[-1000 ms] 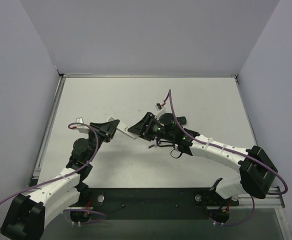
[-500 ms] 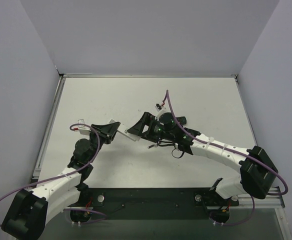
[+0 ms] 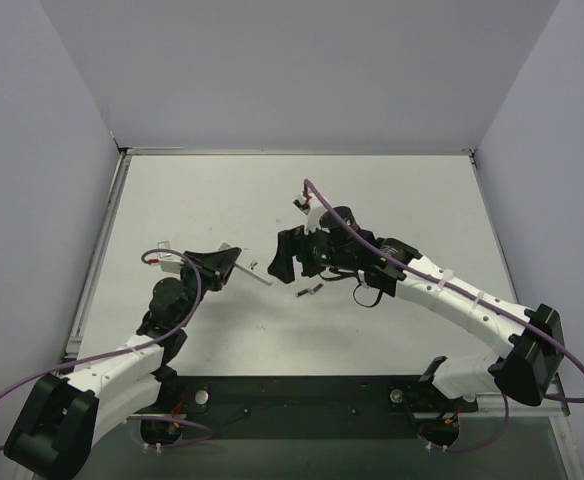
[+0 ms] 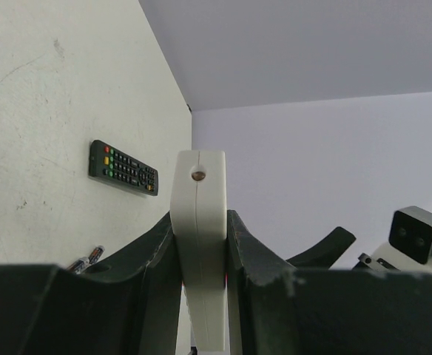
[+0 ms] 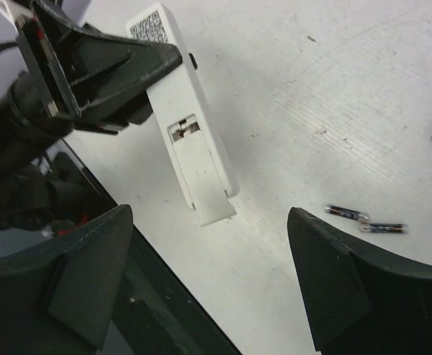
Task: Load the batteries into the remote control
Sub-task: Remove the battery cover from the remote control.
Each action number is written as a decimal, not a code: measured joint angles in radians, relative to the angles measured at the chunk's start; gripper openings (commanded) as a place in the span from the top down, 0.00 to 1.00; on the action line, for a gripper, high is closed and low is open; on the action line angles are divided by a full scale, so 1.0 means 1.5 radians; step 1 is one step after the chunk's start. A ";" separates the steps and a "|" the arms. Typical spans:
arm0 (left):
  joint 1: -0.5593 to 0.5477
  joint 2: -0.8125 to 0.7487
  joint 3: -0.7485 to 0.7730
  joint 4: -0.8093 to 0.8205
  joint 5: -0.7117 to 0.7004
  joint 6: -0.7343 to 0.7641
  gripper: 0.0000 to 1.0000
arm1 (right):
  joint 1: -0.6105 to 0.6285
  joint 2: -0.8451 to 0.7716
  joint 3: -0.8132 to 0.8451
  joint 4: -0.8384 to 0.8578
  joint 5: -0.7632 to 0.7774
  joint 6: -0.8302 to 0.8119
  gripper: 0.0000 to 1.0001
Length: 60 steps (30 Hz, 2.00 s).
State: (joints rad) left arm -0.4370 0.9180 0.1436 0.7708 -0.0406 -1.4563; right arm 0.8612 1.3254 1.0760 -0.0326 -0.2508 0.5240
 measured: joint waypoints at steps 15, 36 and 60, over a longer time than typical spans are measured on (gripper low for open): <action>0.000 -0.035 0.000 -0.039 0.001 -0.005 1.00 | 0.086 0.064 0.102 -0.200 0.041 -0.318 0.26; 0.000 -0.053 0.000 -0.054 0.013 -0.017 1.00 | 0.099 0.140 0.176 -0.238 0.065 -0.385 0.50; 0.000 -0.053 0.000 -0.053 0.013 -0.015 1.00 | 0.112 0.152 0.184 -0.256 0.073 -0.386 0.95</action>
State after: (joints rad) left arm -0.4370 0.8387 0.1436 0.6910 -0.0212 -1.4792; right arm 1.0298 1.5539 1.3514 -0.4164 -0.1406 -0.0551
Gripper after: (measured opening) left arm 0.333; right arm 0.271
